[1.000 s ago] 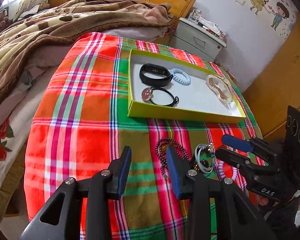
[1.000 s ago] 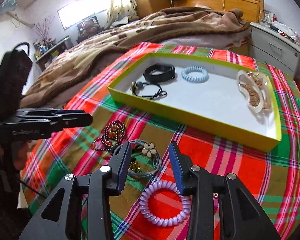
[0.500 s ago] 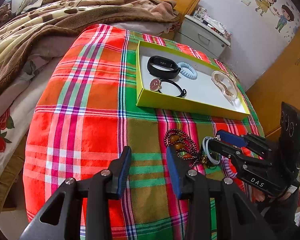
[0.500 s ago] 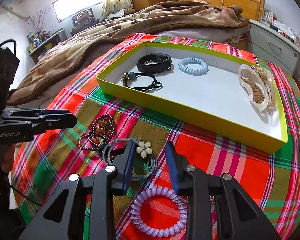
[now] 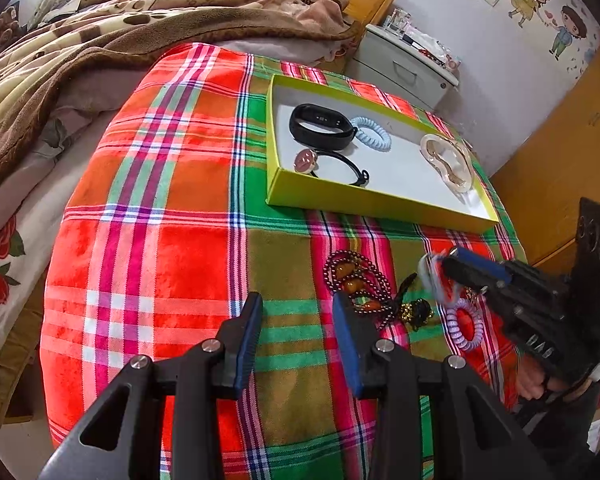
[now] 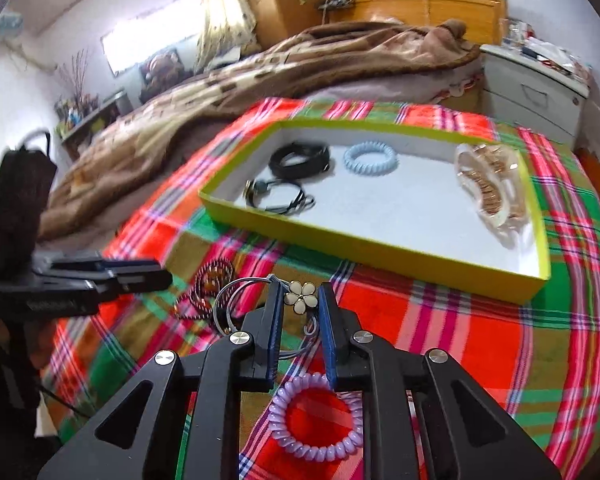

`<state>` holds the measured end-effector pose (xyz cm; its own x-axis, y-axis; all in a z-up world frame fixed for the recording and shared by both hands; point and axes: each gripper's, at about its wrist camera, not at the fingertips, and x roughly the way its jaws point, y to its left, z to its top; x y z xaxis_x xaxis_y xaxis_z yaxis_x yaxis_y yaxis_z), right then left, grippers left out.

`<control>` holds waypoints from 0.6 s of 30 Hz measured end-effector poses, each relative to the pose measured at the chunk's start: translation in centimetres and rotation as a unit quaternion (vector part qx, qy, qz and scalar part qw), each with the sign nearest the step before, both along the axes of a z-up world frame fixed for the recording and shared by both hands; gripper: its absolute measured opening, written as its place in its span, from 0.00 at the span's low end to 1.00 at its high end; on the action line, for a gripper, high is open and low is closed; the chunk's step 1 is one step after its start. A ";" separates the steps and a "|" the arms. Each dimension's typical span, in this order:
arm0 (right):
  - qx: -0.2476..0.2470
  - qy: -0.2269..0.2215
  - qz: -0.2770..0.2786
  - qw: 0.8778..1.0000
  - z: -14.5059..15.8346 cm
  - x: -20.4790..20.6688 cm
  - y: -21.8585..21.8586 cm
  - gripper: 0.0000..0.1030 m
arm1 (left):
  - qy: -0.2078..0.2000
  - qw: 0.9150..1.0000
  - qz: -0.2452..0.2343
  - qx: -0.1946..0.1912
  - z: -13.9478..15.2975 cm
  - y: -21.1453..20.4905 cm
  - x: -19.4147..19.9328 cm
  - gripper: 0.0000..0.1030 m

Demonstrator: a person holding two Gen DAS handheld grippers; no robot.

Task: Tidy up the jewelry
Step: 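Move the right tool to the lilac coil hair tie and grasp it, then lower the left tool toward the beaded bracelet beside the box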

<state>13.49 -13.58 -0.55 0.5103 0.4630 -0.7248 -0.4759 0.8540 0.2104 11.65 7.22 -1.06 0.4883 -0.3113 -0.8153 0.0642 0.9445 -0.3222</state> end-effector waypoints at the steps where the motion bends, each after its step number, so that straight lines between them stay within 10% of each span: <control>1: 0.008 -0.002 -0.006 1.000 0.3 -0.1 -0.4 0.18 | 0.001 1.000 -0.001 0.000 0.0 -0.1 0.0 0.37; 9: 0.038 -0.009 -0.034 0.999 1.0 -0.9 -2.2 0.18 | -0.008 0.999 -0.039 0.014 0.2 -2.2 -0.3 0.44; 18: 0.060 -0.004 -0.048 0.997 0.7 -1.3 -3.5 0.18 | -0.047 0.986 -0.113 0.114 0.5 -5.7 -1.1 0.45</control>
